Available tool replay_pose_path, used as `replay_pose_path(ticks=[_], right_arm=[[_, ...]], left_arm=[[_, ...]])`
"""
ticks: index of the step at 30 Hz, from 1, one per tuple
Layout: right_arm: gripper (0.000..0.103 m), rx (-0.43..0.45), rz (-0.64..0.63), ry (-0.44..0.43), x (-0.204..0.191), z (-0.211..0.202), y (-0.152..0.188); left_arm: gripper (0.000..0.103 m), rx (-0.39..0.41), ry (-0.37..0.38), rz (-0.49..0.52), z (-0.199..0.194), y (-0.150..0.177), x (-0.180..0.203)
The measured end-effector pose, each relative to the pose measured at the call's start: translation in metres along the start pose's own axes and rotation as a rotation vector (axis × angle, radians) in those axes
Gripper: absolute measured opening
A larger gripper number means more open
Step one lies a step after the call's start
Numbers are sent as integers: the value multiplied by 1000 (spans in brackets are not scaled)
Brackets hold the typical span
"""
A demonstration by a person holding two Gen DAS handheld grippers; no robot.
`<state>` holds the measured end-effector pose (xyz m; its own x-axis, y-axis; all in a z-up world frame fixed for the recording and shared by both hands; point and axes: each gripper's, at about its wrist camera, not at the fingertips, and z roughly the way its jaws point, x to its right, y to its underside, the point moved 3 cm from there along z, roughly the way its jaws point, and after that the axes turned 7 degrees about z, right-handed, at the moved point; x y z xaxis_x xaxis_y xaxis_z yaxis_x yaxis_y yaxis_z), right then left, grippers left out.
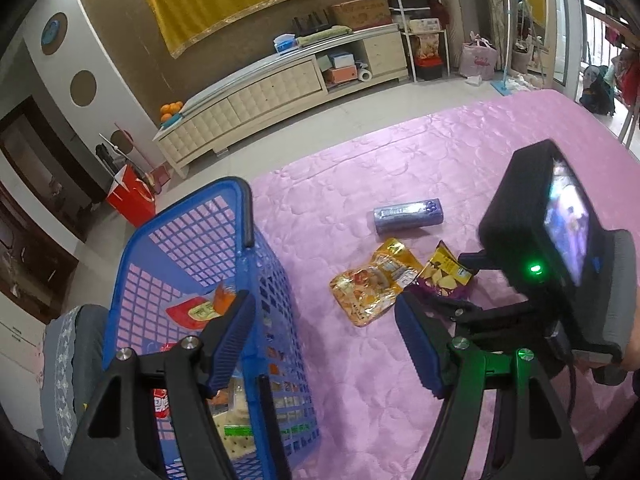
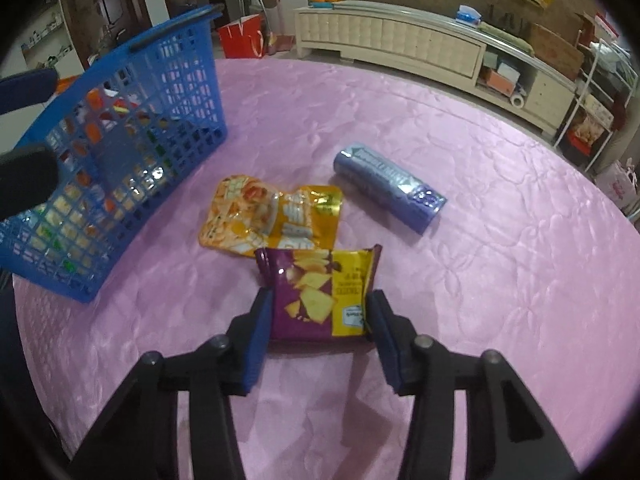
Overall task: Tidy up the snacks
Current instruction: 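Lift purple chip bag with right tool while left tool reaches orange pouch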
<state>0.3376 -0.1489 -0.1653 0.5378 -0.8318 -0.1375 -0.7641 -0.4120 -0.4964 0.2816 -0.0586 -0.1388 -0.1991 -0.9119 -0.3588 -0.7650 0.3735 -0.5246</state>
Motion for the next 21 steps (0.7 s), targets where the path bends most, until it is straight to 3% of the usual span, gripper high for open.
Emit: replay_pose_path(ticks=[10, 21], right_arm=[[52, 111, 90, -5, 28, -55, -8], [53, 122, 196, 16, 65, -63, -12]], left_arm=[[70, -17, 29, 6, 8, -13, 20], [70, -72, 97, -39, 33, -21, 43]])
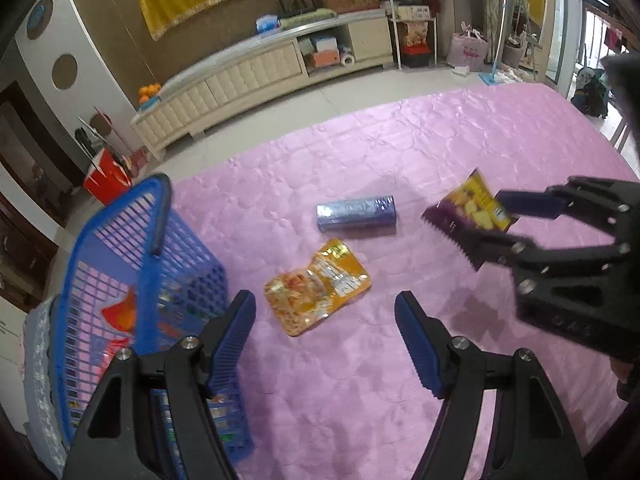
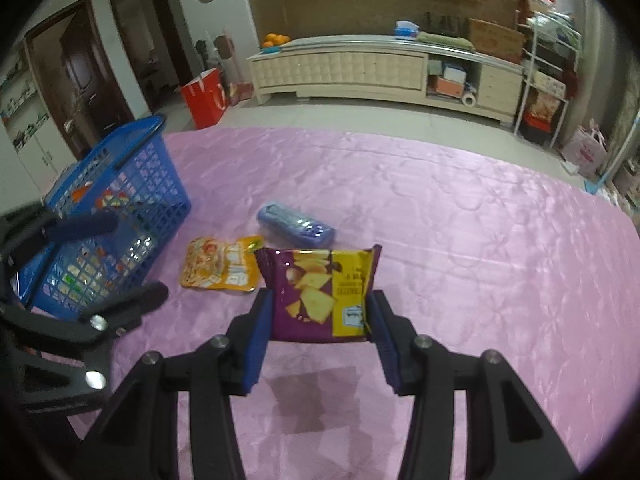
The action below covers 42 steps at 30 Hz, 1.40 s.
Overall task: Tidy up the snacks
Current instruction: 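Lift purple chip bag with right tool while left tool reaches orange pouch, then grasp the yellow-orange pouch with the left tool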
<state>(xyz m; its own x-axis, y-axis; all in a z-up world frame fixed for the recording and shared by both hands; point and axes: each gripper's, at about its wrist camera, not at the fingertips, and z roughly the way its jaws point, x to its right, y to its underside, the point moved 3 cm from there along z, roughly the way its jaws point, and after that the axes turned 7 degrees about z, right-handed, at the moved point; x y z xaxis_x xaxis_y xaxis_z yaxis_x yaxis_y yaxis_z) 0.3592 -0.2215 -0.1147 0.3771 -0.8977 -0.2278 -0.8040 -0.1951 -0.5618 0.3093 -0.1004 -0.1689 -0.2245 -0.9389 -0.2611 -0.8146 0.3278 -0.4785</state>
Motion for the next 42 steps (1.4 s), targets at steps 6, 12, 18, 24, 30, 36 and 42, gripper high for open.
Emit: replay_pose_path(ticks=[6, 12, 18, 24, 30, 36, 42], right_arm=[[53, 4, 28, -3, 9, 3, 1], [53, -4, 51, -10, 17, 12, 2], [53, -15, 55, -30, 17, 21, 2], [53, -11, 55, -65, 16, 24, 2], [53, -16, 80, -88, 20, 26, 5], [53, -12, 90, -96, 22, 24, 2], [53, -17, 86, -110, 18, 25, 2]], left_arm=[[70, -81, 117, -90, 34, -1, -6], [70, -127, 39, -24, 64, -1, -9], [70, -162, -17, 58, 92, 9, -4], [71, -112, 74, -40, 104, 8, -19], [84, -84, 57, -62, 112, 5, -25], [84, -114, 150, -169, 116, 11, -35], [62, -93, 170, -145, 107, 15, -24]])
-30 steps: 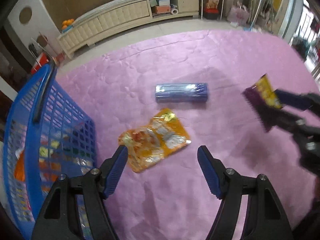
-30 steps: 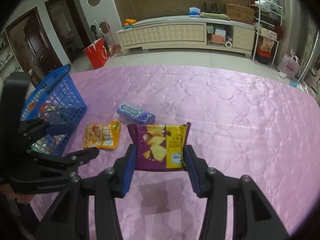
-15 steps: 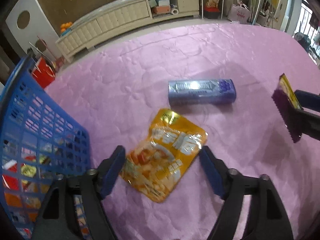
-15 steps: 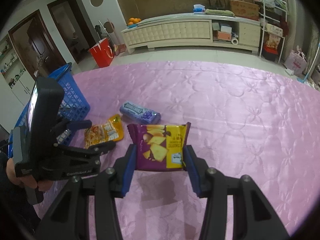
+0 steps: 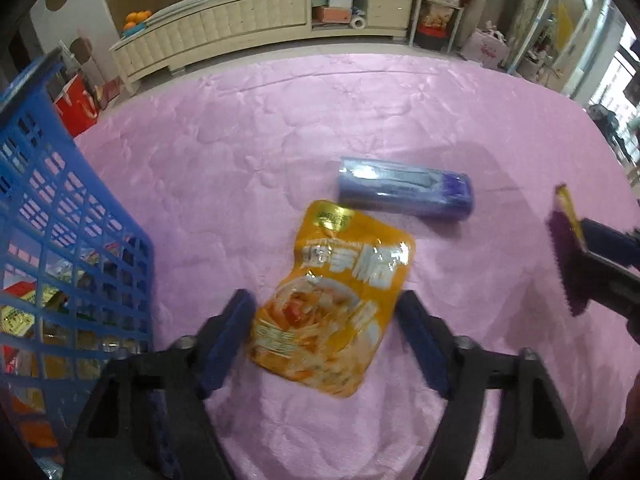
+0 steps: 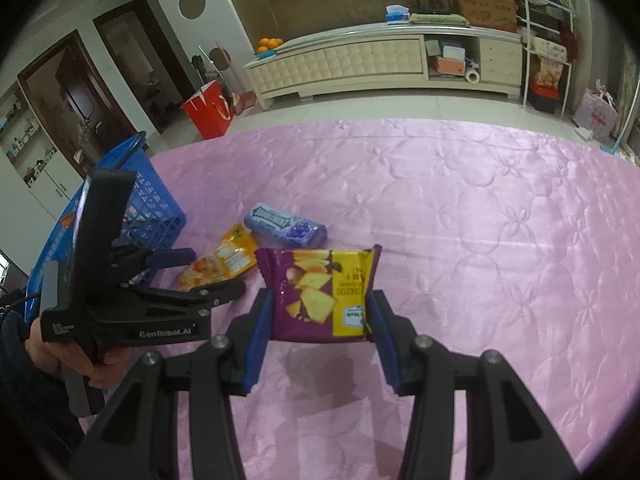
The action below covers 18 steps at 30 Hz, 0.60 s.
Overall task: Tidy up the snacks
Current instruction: 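Grasp the yellow-orange pouch with the left tool, then carry the orange pouch and purple chip bag over the basket with both tools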
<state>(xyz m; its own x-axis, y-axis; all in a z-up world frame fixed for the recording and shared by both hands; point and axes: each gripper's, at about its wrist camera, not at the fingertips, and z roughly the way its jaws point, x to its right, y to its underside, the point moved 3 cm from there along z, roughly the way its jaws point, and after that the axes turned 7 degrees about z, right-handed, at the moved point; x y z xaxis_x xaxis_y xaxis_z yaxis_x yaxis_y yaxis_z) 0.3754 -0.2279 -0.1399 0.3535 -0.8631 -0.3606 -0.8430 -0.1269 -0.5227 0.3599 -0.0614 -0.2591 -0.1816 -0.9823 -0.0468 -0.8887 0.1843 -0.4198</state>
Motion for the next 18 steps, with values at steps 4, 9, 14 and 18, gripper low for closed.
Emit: replay_pose_path(ticks=[4, 9, 14, 18], right_arm=[[53, 1, 0, -1, -1, 0, -1], [53, 1, 3, -3, -2, 1, -2], [53, -9, 3, 6, -6, 1, -1], [53, -1, -12, 12, -13, -6, 0]], left_arm=[[43, -2, 19, 9, -2, 2, 9], [18, -4, 68, -18, -6, -1, 8], [7, 7, 34, 14, -11, -2, 20], [6, 35, 40, 3, -24, -4, 24]])
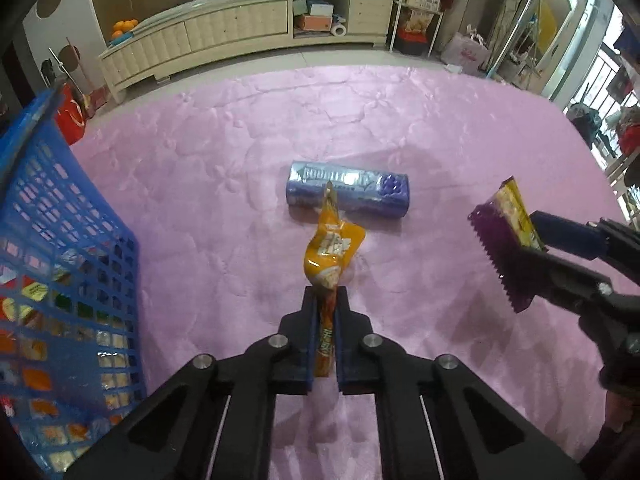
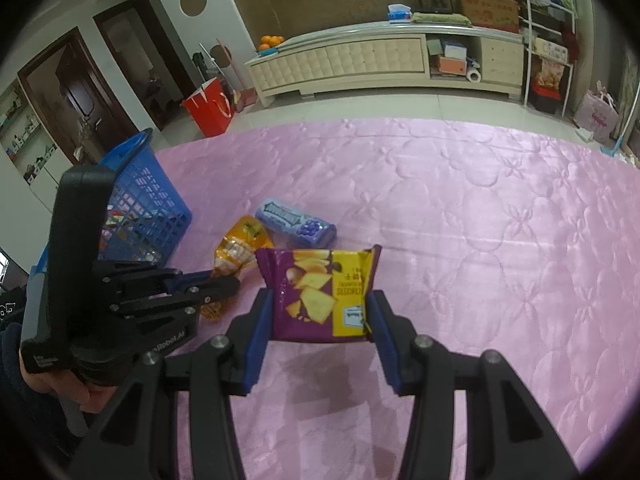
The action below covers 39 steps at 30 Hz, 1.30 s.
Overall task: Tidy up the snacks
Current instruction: 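Carry the orange pouch and purple chip bag over the basket with both tools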
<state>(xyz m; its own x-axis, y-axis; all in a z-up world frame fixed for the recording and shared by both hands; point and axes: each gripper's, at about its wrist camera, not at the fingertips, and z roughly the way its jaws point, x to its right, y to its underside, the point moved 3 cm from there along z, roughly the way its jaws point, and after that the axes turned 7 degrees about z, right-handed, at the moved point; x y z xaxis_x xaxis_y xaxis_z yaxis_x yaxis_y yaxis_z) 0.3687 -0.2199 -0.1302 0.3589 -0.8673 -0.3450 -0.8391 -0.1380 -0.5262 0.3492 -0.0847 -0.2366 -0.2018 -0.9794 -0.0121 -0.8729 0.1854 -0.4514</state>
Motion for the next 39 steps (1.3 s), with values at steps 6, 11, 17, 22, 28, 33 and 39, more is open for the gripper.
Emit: replay_pose_path(ticks=[6, 11, 17, 22, 28, 33, 39], right_arm=[[53, 22, -27, 20, -14, -17, -1], [53, 51, -26, 25, -29, -33, 0], [53, 75, -67, 37, -59, -54, 2], [53, 113, -93, 51, -83, -83, -3], [53, 137, -109, 42, -115, -105, -2], [53, 152, -142, 30, -150, -113, 1], [53, 166, -188, 16, -192, -113, 4]], left_arm=[[6, 50, -6, 2, -32, -1, 1], [6, 93, -15, 9, -61, 5, 2], [6, 141, -19, -3, -95, 11, -5], [6, 184, -20, -21, -122, 16, -16], [6, 245, -38, -41, -164, 31, -34], [6, 276, -57, -57, -197, 54, -62], [6, 301, -81, -61, -229, 79, -95]])
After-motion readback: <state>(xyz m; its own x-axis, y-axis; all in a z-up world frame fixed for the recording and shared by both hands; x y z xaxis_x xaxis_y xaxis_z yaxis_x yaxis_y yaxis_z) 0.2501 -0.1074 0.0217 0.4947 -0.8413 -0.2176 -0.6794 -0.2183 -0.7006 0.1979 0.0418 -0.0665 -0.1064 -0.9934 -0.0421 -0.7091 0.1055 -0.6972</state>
